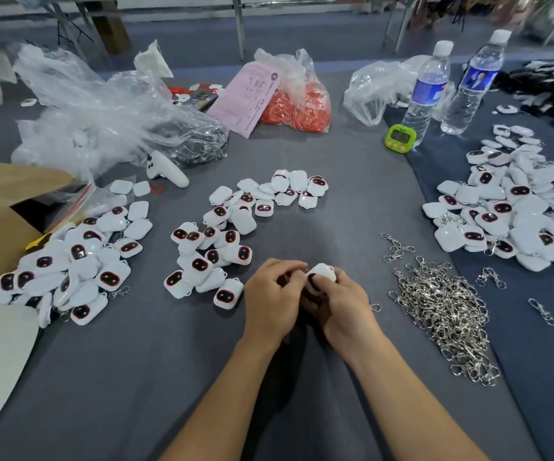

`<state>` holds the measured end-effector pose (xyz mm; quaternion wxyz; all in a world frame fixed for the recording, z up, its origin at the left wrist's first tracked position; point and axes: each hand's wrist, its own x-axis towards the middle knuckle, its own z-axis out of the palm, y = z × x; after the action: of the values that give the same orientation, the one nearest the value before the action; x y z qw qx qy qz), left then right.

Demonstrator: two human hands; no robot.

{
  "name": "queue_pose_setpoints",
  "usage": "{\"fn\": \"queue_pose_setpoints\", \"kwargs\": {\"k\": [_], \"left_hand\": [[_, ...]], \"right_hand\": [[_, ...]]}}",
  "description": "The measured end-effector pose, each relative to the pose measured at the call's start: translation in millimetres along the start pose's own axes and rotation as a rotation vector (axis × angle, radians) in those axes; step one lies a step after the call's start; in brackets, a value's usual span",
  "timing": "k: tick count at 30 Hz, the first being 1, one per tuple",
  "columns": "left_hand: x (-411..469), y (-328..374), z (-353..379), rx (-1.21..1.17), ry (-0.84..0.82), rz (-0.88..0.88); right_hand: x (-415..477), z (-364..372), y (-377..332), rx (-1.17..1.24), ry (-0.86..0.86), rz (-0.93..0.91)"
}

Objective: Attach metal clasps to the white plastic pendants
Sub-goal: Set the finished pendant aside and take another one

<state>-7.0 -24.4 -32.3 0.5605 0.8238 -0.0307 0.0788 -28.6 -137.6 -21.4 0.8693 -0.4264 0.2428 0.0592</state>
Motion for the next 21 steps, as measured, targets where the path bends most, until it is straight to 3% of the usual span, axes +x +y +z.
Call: {"fn": "queue_pose_setpoints", "kwargs": {"k": [7,21], "left_hand": [[-2.5,-2.6,3.8,0.197,-0.130,0.108],[-6.5,-6.2,4.3,0.202,-0.085,0.126]], "right_hand": [[-3.2,0.4,-3.9,0.122,0.099,-0.022],[-9.6,-2.7,-14.3,0.100,0.011,0.091]]}}
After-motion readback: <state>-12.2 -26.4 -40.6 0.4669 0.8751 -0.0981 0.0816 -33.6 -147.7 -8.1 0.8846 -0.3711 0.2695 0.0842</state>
